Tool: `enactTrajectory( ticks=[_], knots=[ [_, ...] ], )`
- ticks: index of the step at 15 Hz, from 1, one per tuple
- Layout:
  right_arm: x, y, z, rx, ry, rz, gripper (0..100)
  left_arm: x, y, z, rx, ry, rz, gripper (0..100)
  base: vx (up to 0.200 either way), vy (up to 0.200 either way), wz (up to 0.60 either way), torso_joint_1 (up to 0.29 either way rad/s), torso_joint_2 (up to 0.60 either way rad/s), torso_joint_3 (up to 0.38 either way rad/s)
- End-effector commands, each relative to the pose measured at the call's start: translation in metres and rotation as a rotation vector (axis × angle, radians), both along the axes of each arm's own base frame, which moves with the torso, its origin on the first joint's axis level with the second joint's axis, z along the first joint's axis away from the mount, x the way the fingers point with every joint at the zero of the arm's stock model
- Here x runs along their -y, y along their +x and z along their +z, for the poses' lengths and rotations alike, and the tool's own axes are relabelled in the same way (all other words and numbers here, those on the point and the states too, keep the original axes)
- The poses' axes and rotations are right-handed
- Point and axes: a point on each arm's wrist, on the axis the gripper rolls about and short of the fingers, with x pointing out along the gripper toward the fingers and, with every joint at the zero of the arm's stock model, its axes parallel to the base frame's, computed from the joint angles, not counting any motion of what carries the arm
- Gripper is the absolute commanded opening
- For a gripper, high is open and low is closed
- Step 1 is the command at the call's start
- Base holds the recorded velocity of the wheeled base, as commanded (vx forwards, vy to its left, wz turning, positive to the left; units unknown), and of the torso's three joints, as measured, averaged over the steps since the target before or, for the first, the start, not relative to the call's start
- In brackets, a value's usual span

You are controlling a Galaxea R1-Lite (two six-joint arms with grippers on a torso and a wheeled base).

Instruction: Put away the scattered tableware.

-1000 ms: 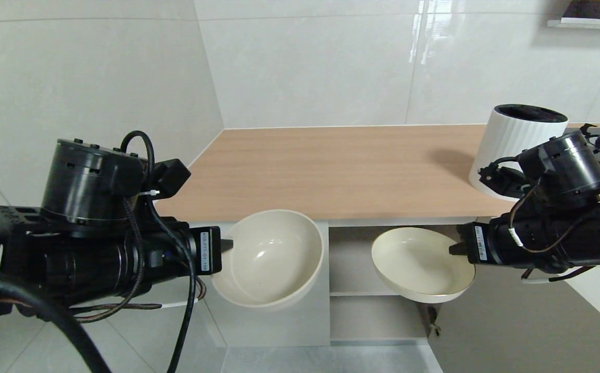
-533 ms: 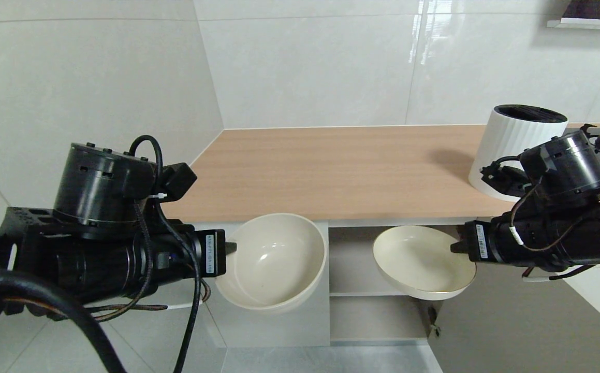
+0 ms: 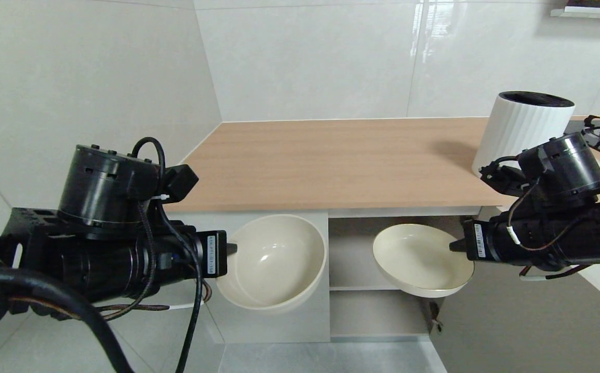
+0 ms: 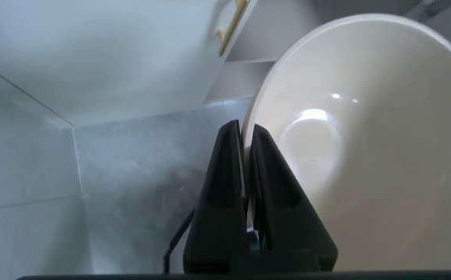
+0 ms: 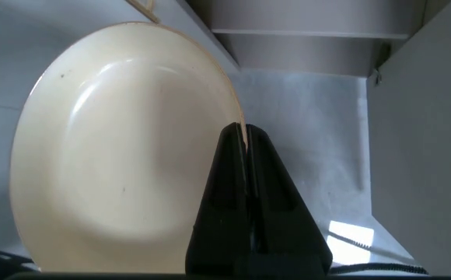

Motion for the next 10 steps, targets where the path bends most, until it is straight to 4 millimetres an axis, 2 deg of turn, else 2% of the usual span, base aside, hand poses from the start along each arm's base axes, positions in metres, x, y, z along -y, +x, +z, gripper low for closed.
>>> enactTrajectory(
  ticks=[1, 10],
  knots=[
    [-0.0007, 0.0006, -0.001, -0.003, -0.002, 0.001, 0, 0.0002, 0.0004, -0.0004, -0.001, 0.0, 0.001, 0, 0.0, 0.0, 0.0, -0.203, 0.49, 0.256],
    [-0.0009, 0.0009, -0.0014, -0.004, -0.002, 0.001, 0, 0.0005, 0.001, -0.0012, -0.003, 0.002, 0.001, 0, 0.0, 0.0, 0.0, -0.201, 0.48, 0.273]
  ],
)
